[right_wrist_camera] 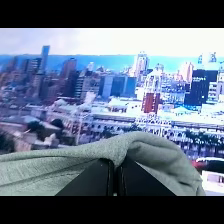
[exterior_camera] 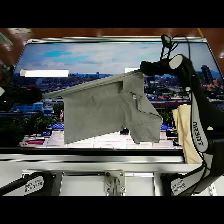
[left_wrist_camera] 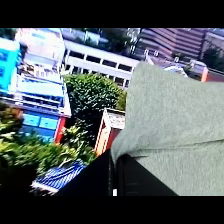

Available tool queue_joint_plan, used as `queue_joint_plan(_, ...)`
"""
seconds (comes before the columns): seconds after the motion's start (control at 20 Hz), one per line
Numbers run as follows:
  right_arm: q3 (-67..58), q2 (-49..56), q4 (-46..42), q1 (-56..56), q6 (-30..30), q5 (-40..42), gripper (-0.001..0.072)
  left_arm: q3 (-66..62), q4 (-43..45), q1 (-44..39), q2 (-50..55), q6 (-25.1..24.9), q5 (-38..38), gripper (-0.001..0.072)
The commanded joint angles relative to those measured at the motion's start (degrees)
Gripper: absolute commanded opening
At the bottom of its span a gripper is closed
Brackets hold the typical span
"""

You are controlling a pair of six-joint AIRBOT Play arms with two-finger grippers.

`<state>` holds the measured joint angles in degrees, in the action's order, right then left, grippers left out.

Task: Fold the shirts.

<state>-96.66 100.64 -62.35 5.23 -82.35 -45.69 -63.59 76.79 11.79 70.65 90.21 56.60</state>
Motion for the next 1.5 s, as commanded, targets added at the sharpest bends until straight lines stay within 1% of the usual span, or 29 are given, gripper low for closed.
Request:
queue_joint_plan(0.0, 0.1, 6.0, 1.9, 1.3, -1.6, 2.6, 0.006, 0.3, -9.8, 0.0, 9.4, 1.6, -2.0, 0.0041)
queue_joint_plan(0.05, 0.1, 6.8, 2.0, 1.4, -2.8, 0.8, 0.0061, 0.3, -13.0, 0.0, 11.0, 1.6, -1.9, 0.0041)
queue_joint_plan(0.1, 0.1, 7.1, 2.7, 1.4, -3.3, -0.5, 0.0083, 0.3, -16.4, 0.0, 12.2, 1.6, -1.6, 0.0045)
queue_joint_plan(0.15, 0.0, 6.8, 3.6, 1.3, -3.6, -1.4, 0.0222, 0.3, -19.1, 0.0, 12.9, 1.6, -1.1, 0.0137)
queue_joint_plan(0.2, -0.5, 6.0, 4.2, 0.8, -3.5, -3.5, 0.0504, -0.1, -19.8, 0.4, 13.0, 1.6, 0.2, 0.0399)
queue_joint_plan(0.25, -1.6, 4.7, 3.8, -0.2, -2.2, -7.6, 0.0625, -1.2, -19.6, 1.2, 12.9, 1.6, 3.1, 0.0614)
queue_joint_plan(0.3, -2.9, 3.0, 2.3, -1.6, 0.0, -13.1, 0.0625, -2.8, -18.6, 2.9, 12.9, 1.2, 8.0, 0.0616)
queue_joint_plan(0.35, -4.0, 0.9, -1.4, -3.4, 2.4, -20.0, 0.0625, -4.4, -17.1, 5.1, 12.9, -0.5, 13.9, 0.0616)
queue_joint_plan(0.4, -4.2, -1.5, -7.3, -5.6, 3.1, -27.6, 0.0623, -5.0, -15.3, 7.3, 12.5, -2.1, 19.3, 0.0615)
queue_joint_plan(0.45, -4.0, -3.2, -11.7, -8.2, 2.2, -35.1, 0.0621, -4.6, -13.2, 9.5, 11.8, -3.5, 24.5, 0.0615)
queue_joint_plan(0.5, -3.2, -4.3, -13.2, -11.3, 1.7, -41.8, 0.0621, -3.1, -12.0, 11.3, 10.7, -4.7, 28.0, 0.0615)
queue_joint_plan(0.55, -1.2, -5.3, -12.3, -15.1, 1.8, -47.7, 0.0621, 0.5, -12.1, 13.0, 8.8, -6.5, 29.7, 0.0616)
queue_joint_plan(0.6, 2.1, -6.2, -10.2, -18.8, 1.8, -51.0, 0.0621, 5.4, -12.1, 14.2, 6.5, -7.6, 29.5, 0.0616)
queue_joint_plan(0.7, 10.4, -8.3, -5.0, -24.8, 1.6, -51.2, 0.0622, 18.4, -13.4, 15.3, 1.6, -8.6, 24.3, 0.0616)
queue_joint_plan(0.75, 14.1, -9.2, -3.4, -26.7, 1.4, -50.0, 0.0622, 24.4, -16.0, 15.3, 0.1, -10.1, 21.0, 0.0616)
queue_joint_plan(0.8, 17.4, -9.7, -2.2, -28.0, 1.4, -48.7, 0.0622, 28.8, -19.5, 15.3, -0.4, -12.6, 18.8, 0.0616)
queue_joint_plan(0.85, 19.4, -9.8, -1.8, -28.5, 1.4, -47.8, 0.0622, 32.3, -23.2, 15.3, -0.3, -15.1, 16.6, 0.0616)
queue_joint_plan(0.9, 20.9, -9.8, -1.9, -28.7, 1.4, -46.5, 0.0622, 34.6, -25.6, 15.3, -0.3, -16.2, 13.8, 0.0616)
queue_joint_plan(1.0, 22.1, -9.8, -1.2, -28.6, 1.4, -43.6, 0.0622, 37.1, -28.7, 15.3, 0.0, -16.2, 9.8, 0.0616)
queue_joint_plan(1.1, 22.1, -9.7, 0.3, -28.6, 1.5, -40.9, 0.0622, 37.4, -29.3, 14.2, 0.8, -16.3, 9.3, 0.0616)
queue_joint_plan(1.2, 22.1, -9.7, 0.4, -28.6, 1.6, -38.9, 0.0622, 37.5, -30.0, 12.0, 1.4, -16.3, 7.9, 0.0616)
queue_joint_plan(1.3, 22.1, -9.7, 0.3, -28.6, 1.6, -38.3, 0.0622, 37.4, -32.4, 8.9, 1.7, -16.3, 4.5, 0.0615)
queue_joint_plan(1.4, 22.1, -9.7, -0.2, -28.6, 1.6, -38.3, 0.0622, 37.4, -35.1, 6.4, 2.3, -16.0, 1.0, 0.0595)
queue_joint_plan(1.45, 22.1, -9.7, -1.1, -28.6, 1.6, -38.2, 0.0622, 37.4, -36.4, 5.5, 2.9, -16.0, 0.3, 0.0568)
